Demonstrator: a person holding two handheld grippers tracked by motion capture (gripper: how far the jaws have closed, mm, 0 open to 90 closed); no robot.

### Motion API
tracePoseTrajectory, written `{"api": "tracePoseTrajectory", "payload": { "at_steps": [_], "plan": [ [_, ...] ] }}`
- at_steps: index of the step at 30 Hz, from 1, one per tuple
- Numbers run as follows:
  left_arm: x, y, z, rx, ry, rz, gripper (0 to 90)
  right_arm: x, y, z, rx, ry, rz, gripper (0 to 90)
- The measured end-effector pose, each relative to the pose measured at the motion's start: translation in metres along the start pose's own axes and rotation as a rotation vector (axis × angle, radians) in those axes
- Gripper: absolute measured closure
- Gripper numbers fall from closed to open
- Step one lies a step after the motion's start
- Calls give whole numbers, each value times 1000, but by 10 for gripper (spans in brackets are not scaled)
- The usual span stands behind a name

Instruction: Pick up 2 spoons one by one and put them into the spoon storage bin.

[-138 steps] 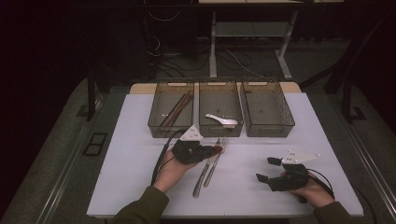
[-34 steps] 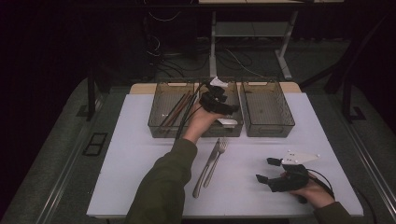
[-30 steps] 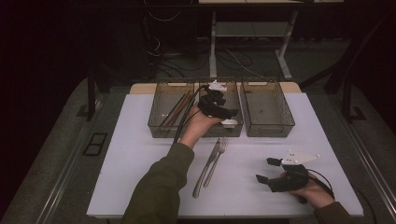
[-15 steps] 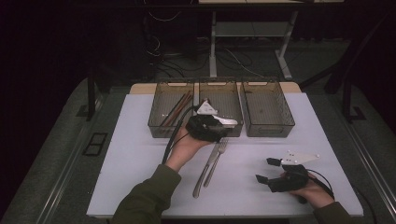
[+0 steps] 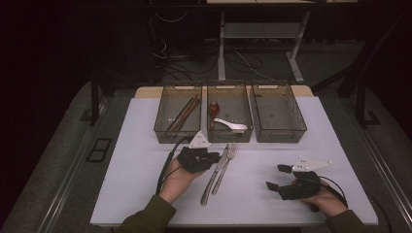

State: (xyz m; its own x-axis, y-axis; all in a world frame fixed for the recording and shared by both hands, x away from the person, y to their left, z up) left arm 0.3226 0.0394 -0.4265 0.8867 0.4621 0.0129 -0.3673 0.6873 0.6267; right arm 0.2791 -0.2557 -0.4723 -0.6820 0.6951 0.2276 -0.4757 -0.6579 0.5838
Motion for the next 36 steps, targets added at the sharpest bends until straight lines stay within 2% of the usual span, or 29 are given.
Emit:
{"api": "tracePoseTrajectory", "payload": {
  "at_steps": [4,11,16,28,36],
  "plan": [
    [-8,5,-14,14,5,-11,882,0,0,0,0,2,-1,183],
    [-22,4,-29,44,9,-32,886,1,0,0,2,7,2,183],
    [-29,-5,-33,77,-1,-50,886,1,0,0,3,10,1,183],
    [-33,-19,-40,149,-16,-31,887,1,0,-1,5,13,1,183],
    [-35,-20,-40,154,-4,-21,888,1,-1,-1,6,13,1,183]
  ]
}}
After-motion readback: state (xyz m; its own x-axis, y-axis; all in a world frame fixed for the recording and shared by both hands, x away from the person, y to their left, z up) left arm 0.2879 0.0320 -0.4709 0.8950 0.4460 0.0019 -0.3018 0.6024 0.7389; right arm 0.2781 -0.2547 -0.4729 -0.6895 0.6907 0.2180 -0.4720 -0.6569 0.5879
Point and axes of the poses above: each handheld gripper's, and its own axes: y roughly backward along the jaws, z roughly out of its top, x roughly to its left, the point moved 4 cm from there along -y, roughly forward along the jaws, and after that the axes turned 7 degrees about -y, right-handed, at the moved point
